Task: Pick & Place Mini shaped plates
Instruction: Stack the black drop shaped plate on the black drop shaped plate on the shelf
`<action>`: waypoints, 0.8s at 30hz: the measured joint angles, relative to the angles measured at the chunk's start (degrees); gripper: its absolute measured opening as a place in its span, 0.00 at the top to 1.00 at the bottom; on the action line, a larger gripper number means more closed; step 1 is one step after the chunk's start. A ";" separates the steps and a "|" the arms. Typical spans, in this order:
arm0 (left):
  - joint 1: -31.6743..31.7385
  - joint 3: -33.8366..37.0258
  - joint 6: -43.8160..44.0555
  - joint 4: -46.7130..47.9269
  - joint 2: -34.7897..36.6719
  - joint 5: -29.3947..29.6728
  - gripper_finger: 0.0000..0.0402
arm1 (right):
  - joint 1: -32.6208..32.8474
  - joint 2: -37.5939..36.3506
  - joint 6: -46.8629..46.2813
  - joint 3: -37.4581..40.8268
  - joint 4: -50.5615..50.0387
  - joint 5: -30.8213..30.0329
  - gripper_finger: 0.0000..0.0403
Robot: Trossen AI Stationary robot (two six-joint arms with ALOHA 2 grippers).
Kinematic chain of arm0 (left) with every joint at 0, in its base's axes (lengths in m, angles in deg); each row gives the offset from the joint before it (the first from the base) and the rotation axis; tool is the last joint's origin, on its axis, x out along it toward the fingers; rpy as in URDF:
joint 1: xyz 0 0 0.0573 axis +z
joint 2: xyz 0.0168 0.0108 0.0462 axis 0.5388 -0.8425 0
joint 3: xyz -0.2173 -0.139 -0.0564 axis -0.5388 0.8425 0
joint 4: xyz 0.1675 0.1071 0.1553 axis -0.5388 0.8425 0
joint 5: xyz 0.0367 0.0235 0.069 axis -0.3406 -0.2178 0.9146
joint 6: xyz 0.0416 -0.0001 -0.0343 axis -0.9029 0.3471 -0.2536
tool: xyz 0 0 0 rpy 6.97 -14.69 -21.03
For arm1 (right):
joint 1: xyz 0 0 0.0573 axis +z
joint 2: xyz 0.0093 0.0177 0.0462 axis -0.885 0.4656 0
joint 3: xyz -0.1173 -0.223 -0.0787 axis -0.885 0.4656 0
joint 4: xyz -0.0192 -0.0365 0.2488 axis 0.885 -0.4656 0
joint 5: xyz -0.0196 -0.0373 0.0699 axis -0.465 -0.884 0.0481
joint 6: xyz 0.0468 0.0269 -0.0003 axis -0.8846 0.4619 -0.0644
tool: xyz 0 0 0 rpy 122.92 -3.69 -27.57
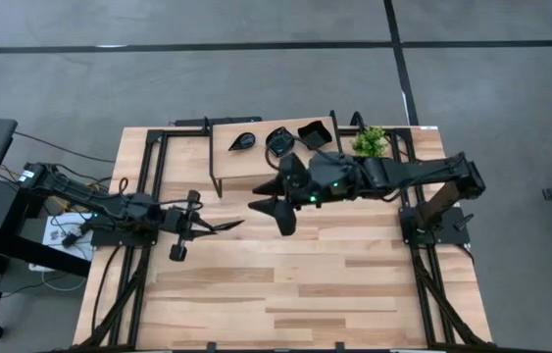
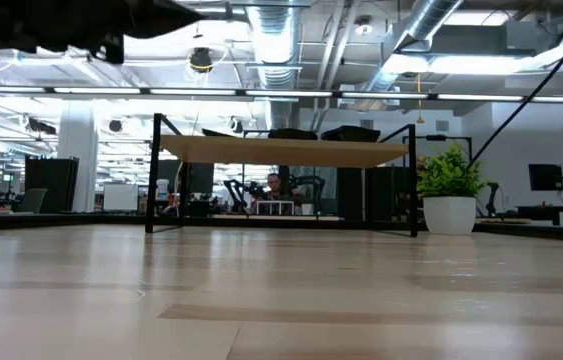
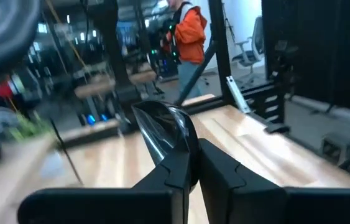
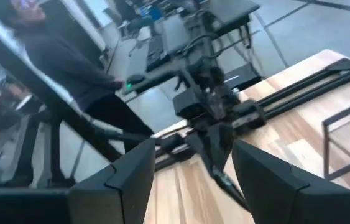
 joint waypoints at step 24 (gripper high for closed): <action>0.00 0.02 -9.19 -27.72 -0.01 -11.00 0.94 | -0.53 5.96 36.89 0.02 12.50 -0.57 0.50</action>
